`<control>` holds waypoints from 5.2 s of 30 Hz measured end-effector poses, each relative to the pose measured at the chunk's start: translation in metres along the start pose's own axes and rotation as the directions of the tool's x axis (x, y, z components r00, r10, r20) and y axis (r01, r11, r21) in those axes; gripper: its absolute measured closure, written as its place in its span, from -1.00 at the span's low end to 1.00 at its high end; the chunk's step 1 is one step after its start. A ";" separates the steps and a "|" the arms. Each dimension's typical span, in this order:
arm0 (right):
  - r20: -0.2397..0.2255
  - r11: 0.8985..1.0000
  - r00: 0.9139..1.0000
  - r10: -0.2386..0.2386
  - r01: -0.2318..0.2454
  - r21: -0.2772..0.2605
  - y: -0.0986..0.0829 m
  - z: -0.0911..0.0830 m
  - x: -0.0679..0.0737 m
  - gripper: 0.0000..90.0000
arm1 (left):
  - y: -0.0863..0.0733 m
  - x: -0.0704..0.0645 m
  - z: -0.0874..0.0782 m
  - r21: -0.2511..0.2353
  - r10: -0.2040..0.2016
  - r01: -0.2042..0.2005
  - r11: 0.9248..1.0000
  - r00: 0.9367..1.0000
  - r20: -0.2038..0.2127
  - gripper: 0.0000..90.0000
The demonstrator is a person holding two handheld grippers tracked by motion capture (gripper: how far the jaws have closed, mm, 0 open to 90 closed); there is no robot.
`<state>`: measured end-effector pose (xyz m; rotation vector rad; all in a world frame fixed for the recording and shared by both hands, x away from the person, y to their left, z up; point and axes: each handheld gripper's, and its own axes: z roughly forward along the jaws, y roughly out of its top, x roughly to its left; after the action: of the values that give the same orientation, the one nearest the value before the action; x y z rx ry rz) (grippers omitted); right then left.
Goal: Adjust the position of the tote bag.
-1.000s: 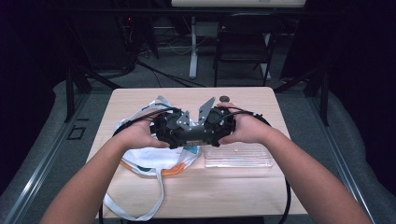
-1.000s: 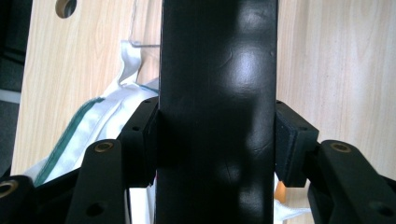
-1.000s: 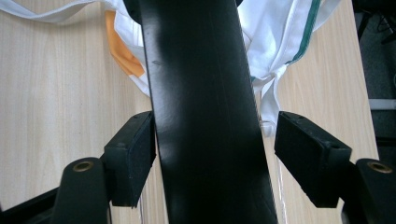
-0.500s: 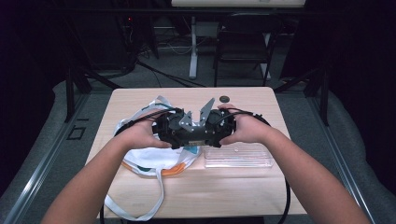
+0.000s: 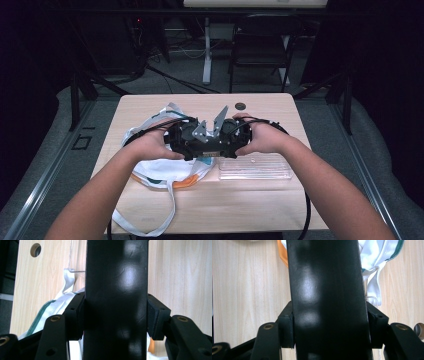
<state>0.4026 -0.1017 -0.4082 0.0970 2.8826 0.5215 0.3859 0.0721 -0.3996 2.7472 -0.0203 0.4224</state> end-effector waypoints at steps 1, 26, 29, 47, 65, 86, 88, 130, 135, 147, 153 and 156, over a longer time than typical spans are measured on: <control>0.001 1.000 1.000 -0.004 0.004 0.007 0.000 0.000 0.000 -0.12 | 0.000 0.000 0.001 -0.002 -0.004 0.004 1.000 1.000 0.002 -0.05; 0.001 0.999 1.000 0.013 -0.013 -0.030 -0.003 -0.006 0.001 -0.07 | -0.003 0.007 0.002 -0.046 -0.057 0.059 0.997 0.997 0.046 -0.10; 0.004 1.000 1.000 -0.003 0.003 -0.019 -0.003 -0.008 0.000 -0.07 | -0.003 0.008 0.002 -0.043 -0.074 0.076 0.996 0.996 0.046 -0.12; -0.001 0.999 1.000 0.014 -0.014 -0.031 -0.005 -0.009 -0.001 -0.07 | -0.004 0.010 -0.005 -0.067 -0.132 0.135 0.989 0.990 0.046 -0.30; 0.027 0.999 0.999 0.037 -0.037 0.005 -0.027 -0.014 -0.007 -0.07 | -0.024 0.015 -0.018 -0.063 -0.195 0.196 0.979 0.981 0.020 -0.29; 0.096 0.990 0.986 0.138 -0.141 0.022 -0.083 -0.033 -0.016 -0.07 | -0.057 0.015 -0.009 -0.013 -0.267 0.267 0.964 0.964 0.004 -0.23; 0.105 0.989 0.984 0.142 -0.146 0.027 -0.087 -0.033 -0.017 -0.07 | -0.060 0.015 -0.008 -0.016 -0.274 0.274 0.962 0.962 0.002 -0.22; 0.094 0.966 0.967 0.237 -0.245 0.080 -0.127 0.032 -0.028 -0.07 | -0.084 0.012 0.003 0.033 -0.323 0.323 0.946 0.946 0.002 -0.19; 0.082 0.965 0.968 0.237 -0.244 0.091 -0.127 0.041 -0.027 -0.07 | -0.088 0.011 0.003 0.034 -0.331 0.331 0.943 0.944 0.001 -0.19; 0.061 0.964 0.969 0.240 -0.245 0.105 -0.126 0.056 -0.032 -0.07 | -0.089 0.011 0.004 0.035 -0.330 0.329 0.944 0.944 0.007 -0.19; 0.055 0.962 0.970 0.238 -0.243 0.122 -0.127 0.062 -0.033 -0.07 | -0.091 0.011 0.005 0.035 -0.334 0.333 0.942 0.943 0.004 -0.19; 0.039 0.961 0.969 0.245 -0.248 0.125 -0.130 0.067 -0.034 -0.07 | -0.091 0.010 0.005 0.038 -0.334 0.334 0.942 0.942 0.006 -0.19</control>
<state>0.4467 -0.2042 -0.5085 0.4851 2.8956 0.3705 0.4036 0.1560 -0.4332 2.7146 0.4488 0.3126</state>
